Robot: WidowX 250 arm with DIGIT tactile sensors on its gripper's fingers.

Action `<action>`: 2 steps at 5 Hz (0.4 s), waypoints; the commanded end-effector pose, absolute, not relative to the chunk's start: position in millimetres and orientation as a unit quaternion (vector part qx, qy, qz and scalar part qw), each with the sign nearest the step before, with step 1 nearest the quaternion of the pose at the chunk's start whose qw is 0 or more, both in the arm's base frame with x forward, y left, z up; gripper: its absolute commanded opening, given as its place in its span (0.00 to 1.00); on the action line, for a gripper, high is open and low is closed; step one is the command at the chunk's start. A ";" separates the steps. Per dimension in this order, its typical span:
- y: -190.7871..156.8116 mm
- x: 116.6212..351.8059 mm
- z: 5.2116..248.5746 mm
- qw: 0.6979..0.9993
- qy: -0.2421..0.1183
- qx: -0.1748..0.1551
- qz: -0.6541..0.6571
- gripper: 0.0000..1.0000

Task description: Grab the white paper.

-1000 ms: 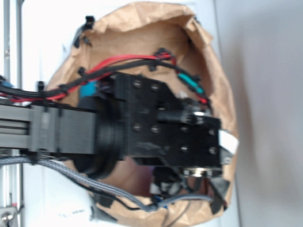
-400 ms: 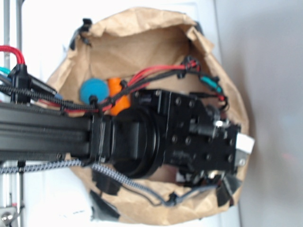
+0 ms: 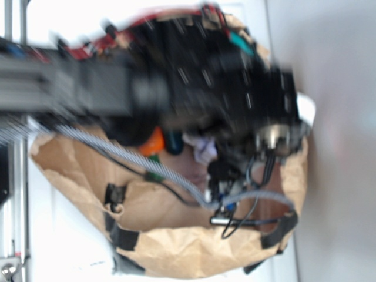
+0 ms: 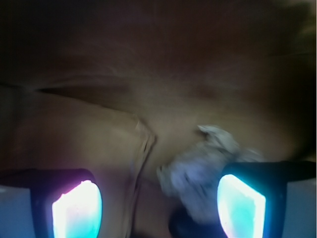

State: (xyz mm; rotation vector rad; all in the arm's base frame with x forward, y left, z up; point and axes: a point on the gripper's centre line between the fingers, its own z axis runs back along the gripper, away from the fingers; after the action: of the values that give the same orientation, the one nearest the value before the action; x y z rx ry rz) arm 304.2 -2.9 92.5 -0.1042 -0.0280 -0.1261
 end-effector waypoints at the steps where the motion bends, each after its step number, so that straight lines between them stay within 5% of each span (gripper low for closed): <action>1: 12.7 300.7 130.1 0.994 -0.058 -0.064 -0.062 1.00; 2: 6.7 304.3 101.1 0.995 -0.061 -0.030 -0.067 1.00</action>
State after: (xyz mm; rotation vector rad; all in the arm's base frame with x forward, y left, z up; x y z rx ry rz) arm 297.8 13.0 90.7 -0.0641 -0.0916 -0.1201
